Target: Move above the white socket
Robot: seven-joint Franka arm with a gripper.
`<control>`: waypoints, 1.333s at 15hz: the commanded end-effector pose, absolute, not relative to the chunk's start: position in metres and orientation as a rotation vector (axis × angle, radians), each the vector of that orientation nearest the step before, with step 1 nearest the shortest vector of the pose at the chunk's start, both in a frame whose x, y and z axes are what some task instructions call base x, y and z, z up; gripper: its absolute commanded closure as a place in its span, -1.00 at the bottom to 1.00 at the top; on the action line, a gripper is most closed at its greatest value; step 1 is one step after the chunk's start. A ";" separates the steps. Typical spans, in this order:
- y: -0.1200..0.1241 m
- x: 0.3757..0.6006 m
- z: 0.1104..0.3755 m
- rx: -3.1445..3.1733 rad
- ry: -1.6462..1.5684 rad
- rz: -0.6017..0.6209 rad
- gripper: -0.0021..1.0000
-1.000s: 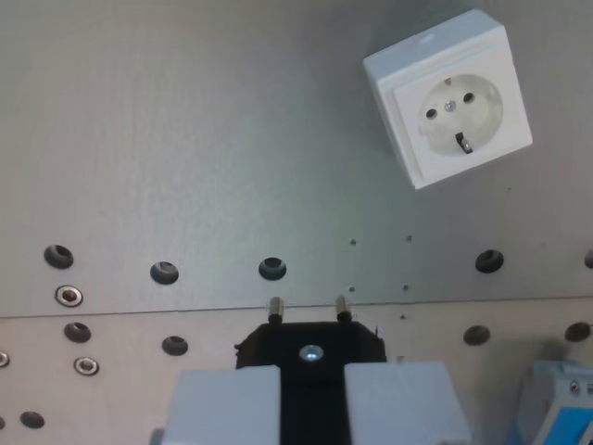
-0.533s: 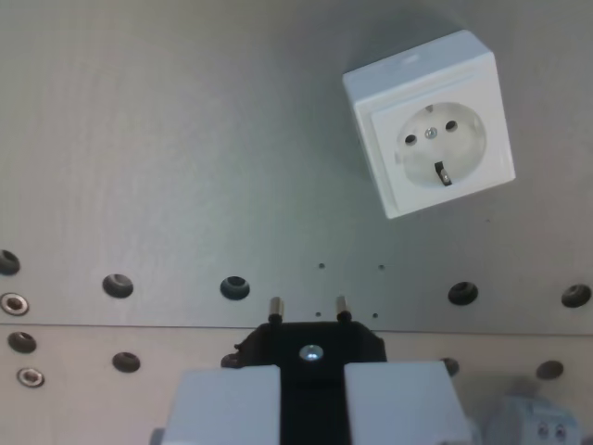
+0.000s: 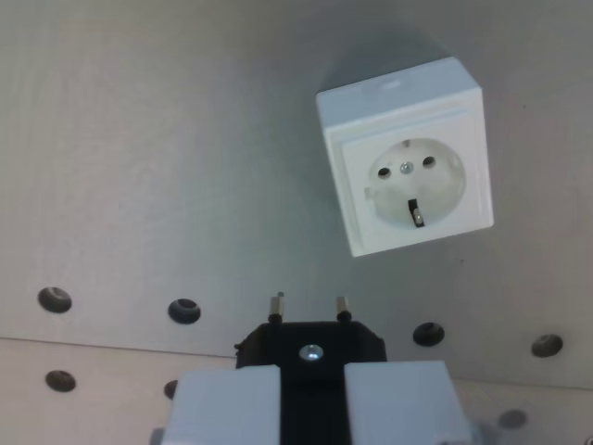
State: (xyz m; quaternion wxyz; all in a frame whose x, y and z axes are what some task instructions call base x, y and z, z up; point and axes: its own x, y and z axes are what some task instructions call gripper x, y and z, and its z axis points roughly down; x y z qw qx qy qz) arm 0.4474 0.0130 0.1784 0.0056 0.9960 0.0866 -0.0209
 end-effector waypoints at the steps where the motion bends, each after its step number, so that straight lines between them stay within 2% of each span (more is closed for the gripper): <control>1: 0.003 0.446 0.163 3.062 0.501 0.074 1.00; 10: -0.016 0.448 0.132 3.027 0.599 0.065 1.00; 20: -0.027 0.448 0.111 3.003 0.625 0.049 1.00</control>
